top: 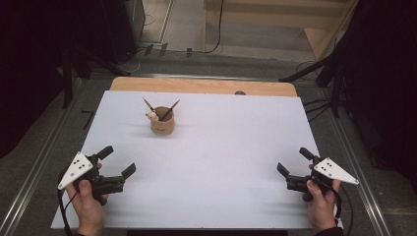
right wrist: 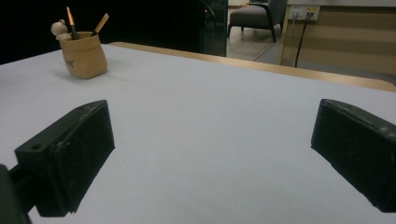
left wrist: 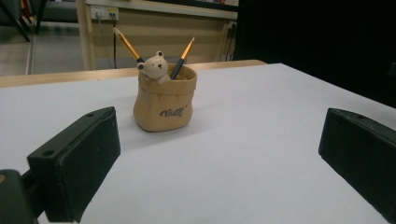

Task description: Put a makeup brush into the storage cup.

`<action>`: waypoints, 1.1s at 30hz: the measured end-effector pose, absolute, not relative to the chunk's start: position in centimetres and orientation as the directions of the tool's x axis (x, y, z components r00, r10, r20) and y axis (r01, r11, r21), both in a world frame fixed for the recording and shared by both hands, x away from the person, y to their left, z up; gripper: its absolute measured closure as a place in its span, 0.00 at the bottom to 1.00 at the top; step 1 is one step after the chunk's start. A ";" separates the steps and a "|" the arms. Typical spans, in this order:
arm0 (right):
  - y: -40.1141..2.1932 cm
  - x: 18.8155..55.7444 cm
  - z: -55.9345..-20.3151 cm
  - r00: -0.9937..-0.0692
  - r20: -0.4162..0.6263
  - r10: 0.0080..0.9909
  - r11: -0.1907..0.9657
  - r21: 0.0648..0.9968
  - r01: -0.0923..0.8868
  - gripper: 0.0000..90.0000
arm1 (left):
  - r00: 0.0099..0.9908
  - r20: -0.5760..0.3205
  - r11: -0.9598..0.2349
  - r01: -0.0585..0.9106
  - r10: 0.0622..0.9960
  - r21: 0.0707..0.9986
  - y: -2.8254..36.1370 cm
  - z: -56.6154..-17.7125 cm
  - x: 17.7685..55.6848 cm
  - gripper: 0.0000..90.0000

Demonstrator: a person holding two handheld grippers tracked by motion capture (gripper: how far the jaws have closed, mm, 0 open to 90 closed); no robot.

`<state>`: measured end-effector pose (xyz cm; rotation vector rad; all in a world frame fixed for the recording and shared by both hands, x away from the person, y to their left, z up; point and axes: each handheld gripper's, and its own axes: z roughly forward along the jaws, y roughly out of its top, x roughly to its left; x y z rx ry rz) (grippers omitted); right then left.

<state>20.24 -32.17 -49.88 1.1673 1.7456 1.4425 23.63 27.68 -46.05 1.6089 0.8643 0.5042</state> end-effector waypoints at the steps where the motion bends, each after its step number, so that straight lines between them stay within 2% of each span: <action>1: -32.2 20.2 -49.9 -0.443 0.089 0.892 0.031 0.966 0.257 0.00 | 0.633 -0.137 -0.042 0.259 0.762 0.965 27.8 -46.1 23.6 0.00; 33: -31.8 20.2 -50.1 -0.448 0.077 0.891 0.045 0.966 0.254 0.00 | 0.625 -0.159 -0.019 0.268 0.765 0.963 30.4 -46.2 22.6 0.00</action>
